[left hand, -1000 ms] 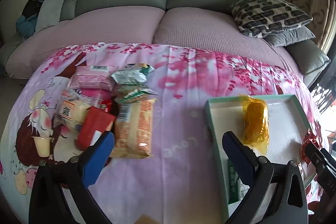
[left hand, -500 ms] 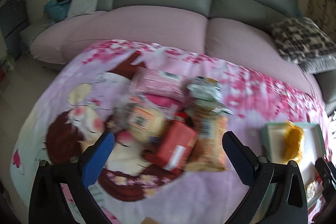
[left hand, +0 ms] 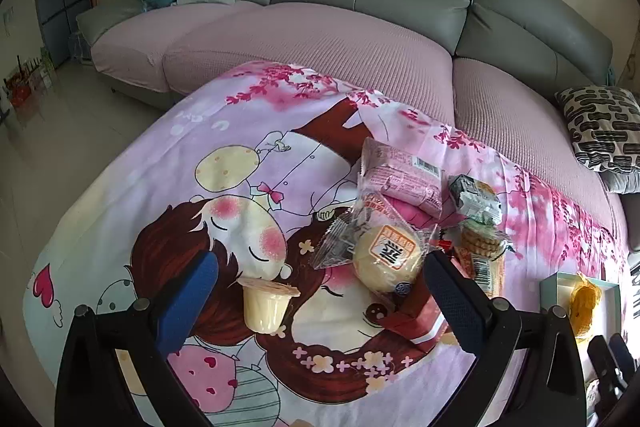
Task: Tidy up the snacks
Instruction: 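Move both tools back to the snack pile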
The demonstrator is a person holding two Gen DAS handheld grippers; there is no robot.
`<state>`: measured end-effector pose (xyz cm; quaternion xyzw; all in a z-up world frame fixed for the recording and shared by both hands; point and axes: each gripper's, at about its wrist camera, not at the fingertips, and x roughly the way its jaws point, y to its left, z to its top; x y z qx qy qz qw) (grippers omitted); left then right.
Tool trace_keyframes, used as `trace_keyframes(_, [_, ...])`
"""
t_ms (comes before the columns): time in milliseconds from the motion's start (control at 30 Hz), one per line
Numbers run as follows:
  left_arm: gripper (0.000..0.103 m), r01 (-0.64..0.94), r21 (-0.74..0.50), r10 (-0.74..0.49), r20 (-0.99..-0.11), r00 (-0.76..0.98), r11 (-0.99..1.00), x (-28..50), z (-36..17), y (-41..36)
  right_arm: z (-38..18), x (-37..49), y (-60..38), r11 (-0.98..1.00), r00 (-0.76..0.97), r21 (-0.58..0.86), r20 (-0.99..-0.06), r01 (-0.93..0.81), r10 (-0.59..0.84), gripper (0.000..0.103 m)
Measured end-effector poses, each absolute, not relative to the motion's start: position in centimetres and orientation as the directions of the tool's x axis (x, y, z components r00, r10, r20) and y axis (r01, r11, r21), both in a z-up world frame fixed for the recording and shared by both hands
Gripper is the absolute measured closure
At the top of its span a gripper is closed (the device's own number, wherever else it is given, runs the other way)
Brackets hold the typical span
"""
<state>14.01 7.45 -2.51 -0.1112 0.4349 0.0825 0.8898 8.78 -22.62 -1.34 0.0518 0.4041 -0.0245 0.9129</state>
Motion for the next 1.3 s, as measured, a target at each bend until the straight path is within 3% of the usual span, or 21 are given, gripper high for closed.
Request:
trace_keyframes(400, [0.001,-0.204,-0.173,-0.038,-0.845,0.534,0.964,15.7,-4.9,7.9,-3.6,11.9,-16.9,0.997,0.601,0.072,-0.796,-0.021,0.071,0.0])
trace_keyframes(700, [0.001,-0.3,-0.247,-0.073,-0.867,0.492,0.921,16.0,-6.6,11.2,-5.6,14.4,-14.1,0.997,0.554,0.065,-0.829,-0.052,0.083,0.0])
trace_keyframes(1300, [0.001,-0.115,-0.227,-0.152,-0.877,0.456,0.967,17.6,-6.6,5.5,-9.4,18.2,-13.2,0.998,0.497,0.037,-0.866,-0.043,0.054,0.0])
